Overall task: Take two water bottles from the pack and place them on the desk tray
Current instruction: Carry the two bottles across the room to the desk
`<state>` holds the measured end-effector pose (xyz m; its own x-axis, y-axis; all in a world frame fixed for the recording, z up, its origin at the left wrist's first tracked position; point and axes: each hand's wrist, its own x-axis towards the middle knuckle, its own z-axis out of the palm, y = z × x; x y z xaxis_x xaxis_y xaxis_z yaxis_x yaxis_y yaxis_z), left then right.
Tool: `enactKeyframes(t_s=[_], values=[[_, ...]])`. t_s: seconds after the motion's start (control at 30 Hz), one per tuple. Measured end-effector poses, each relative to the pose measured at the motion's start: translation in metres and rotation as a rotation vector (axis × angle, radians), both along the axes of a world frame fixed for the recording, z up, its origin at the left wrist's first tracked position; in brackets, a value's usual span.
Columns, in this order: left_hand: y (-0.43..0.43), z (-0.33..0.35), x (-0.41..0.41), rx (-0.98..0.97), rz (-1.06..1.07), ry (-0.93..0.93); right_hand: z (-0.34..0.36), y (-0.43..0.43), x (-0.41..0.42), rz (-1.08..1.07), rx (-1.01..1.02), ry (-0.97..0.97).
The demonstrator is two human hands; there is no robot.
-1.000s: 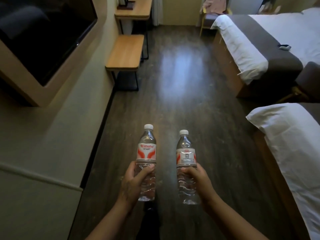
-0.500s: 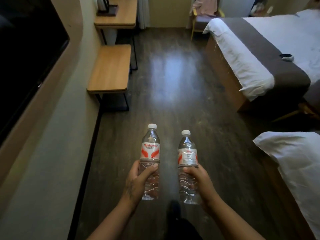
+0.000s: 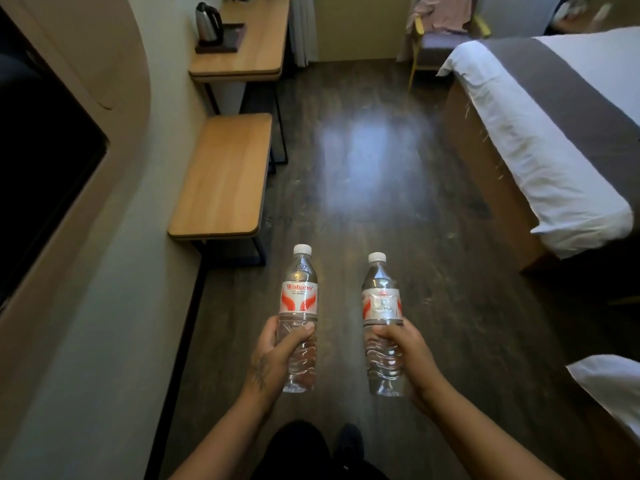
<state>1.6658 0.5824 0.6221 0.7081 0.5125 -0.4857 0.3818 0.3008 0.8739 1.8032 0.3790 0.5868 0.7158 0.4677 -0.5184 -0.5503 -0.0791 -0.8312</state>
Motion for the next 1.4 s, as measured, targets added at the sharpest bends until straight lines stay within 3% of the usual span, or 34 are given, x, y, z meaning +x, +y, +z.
enactKeyframes(t_s=[0.63, 1.0, 1.4], values=[[0.307, 0.002, 0.434, -0.034, -0.068, -0.016, 0.010, 0.291, 0.420, -0.091, -0.021, 0.020], [0.435, -0.005, 0.671, -0.012, -0.026, -0.016, 0.014, 0.430, 0.665, -0.074, -0.005, -0.007], [0.565, -0.007, 0.927, -0.111, 0.047, -0.041, 0.015, 0.556, 0.938, -0.003, -0.006, 0.001]])
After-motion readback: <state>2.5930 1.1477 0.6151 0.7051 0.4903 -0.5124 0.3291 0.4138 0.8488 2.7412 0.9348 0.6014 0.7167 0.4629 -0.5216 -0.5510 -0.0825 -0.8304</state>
